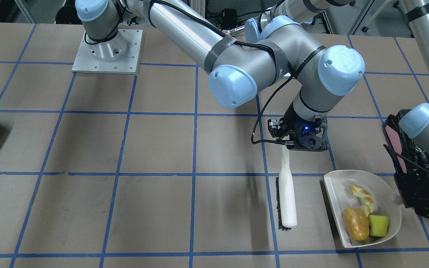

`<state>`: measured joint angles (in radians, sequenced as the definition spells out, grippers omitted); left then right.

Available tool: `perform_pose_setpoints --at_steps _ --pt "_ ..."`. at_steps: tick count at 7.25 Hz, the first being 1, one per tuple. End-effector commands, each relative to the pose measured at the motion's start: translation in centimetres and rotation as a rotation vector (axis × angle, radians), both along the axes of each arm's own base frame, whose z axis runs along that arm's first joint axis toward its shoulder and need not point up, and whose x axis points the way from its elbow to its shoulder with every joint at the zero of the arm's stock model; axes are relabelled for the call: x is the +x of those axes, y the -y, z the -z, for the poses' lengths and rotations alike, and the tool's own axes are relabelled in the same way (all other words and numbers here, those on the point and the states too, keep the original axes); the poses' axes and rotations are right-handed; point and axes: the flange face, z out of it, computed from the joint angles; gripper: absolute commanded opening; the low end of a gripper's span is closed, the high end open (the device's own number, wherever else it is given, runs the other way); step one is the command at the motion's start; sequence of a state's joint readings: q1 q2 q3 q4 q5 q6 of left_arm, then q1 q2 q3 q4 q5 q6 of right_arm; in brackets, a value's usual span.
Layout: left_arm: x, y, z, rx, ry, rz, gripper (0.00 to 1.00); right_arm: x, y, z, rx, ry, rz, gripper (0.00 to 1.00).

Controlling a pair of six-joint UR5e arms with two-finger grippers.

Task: Sweep and dump trash in nearest bin
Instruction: 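Lift the loaded dustpan toward the black bin with the left gripper while the right withdraws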

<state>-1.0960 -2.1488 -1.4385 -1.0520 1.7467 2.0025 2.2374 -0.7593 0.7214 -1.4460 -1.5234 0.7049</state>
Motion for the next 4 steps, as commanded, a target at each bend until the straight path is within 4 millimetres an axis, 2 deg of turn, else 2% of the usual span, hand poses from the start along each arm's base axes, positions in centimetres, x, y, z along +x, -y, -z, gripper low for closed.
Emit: perform_pose_setpoints --at_steps 1,2,3,4 --pt "2.6 -2.2 -3.9 -0.018 -0.092 -0.065 0.0 -8.5 0.6 -3.8 0.017 -0.015 0.01 0.0" --pt "6.1 -4.8 -6.4 0.003 -0.133 -0.112 0.0 -12.6 -0.2 -5.6 0.024 -0.014 -0.019 0.0" --pt "10.9 -8.2 -8.6 0.025 -0.188 -0.164 0.0 -16.9 -1.4 -6.4 0.041 -0.003 0.004 0.0" --pt "14.8 -10.9 -10.9 0.034 -0.194 -0.19 0.0 -20.5 -2.3 -5.9 -0.004 0.028 0.024 0.0"
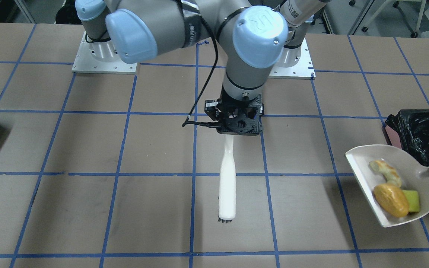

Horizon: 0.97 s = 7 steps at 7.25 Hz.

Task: Sweep and dump trash in nearest bin
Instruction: 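Lift the loaded dustpan toward the black bin with the left gripper while the right withdraws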

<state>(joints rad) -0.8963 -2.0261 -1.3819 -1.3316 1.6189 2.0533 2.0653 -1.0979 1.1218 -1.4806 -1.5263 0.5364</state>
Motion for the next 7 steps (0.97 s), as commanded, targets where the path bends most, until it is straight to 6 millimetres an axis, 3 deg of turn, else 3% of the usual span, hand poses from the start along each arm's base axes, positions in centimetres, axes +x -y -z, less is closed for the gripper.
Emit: perform_pose_setpoints --at_steps 1,2,4,7 --pt "9.4 -6.7 -4.6 0.023 -0.036 -0.069 0.0 -7.8 -4.1 1.1 -0.051 0.042 -0.025 0.0" --pt "13.3 -8.6 -5.0 0.02 -0.027 -0.087 0.0 -9.9 -7.6 2.2 -0.054 0.047 -0.065 0.0" --pt "17.0 -9.3 -8.6 0.075 0.13 -0.085 0.0 -11.4 -11.7 5.0 -0.06 0.05 -0.033 0.0" --pt "21.7 -9.1 -9.6 0.201 0.397 -0.014 0.0 -10.8 -13.9 9.2 -0.023 0.065 0.024 0.0"
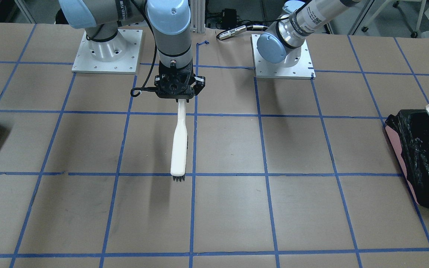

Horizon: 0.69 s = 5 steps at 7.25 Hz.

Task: Sweep and dump trash in nearest bin
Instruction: 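Tip the dustpan over the black bin with the left gripper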

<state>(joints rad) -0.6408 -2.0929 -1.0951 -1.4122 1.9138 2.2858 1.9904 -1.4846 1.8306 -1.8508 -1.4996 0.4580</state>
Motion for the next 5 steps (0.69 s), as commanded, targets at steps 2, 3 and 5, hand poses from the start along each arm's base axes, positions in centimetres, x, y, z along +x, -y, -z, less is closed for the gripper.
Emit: perform_pose_setpoints --at_steps 2,3,5 --pt "1.4 -0.2 -1.2 0.08 0.134 0.104 0.0 0.1 -3.3 5.2 -0.029 0.031 0.021 0.0" --pt "1.4 -0.1 -1.7 0.077 0.175 0.13 0.0 1.2 -4.5 6.3 -0.048 0.037 0.004 0.0" --pt "2.7 0.6 -0.9 0.067 0.35 0.29 0.0 2.3 -5.5 6.7 -0.048 0.04 -0.027 0.0"
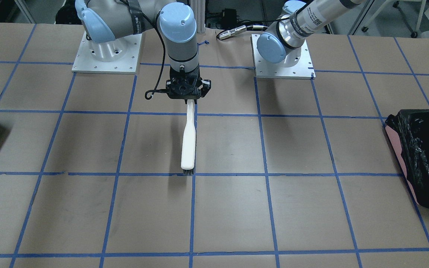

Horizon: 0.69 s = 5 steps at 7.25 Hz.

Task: Sweep and dump trash in nearest bin
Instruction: 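Tip the dustpan over the black bin with the left gripper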

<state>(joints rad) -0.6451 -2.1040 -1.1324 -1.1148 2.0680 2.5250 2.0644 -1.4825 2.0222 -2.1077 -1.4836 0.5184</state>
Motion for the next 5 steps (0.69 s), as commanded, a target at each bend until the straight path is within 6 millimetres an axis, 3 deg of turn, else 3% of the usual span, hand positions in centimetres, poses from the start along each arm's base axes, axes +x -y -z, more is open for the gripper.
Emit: perform_pose_setpoints --at_steps 1,2,4,5 --pt "0.4 0.2 2.0 -0.017 0.22 0.186 0.0 0.2 -1.2 1.3 0.014 -0.007 -0.014 0.0" --pt "-1.0 0.1 2.6 -0.022 0.273 0.224 0.0 -0.1 -2.0 2.4 0.011 -0.006 -0.017 0.0" --pt "-6.5 3.7 1.6 0.046 0.368 0.267 0.0 0.0 -3.7 4.1 0.015 -0.006 -0.037 0.0" --pt "-7.7 4.4 1.3 0.065 0.39 0.264 0.0 0.5 -4.3 4.4 0.021 -0.01 -0.052 0.0"
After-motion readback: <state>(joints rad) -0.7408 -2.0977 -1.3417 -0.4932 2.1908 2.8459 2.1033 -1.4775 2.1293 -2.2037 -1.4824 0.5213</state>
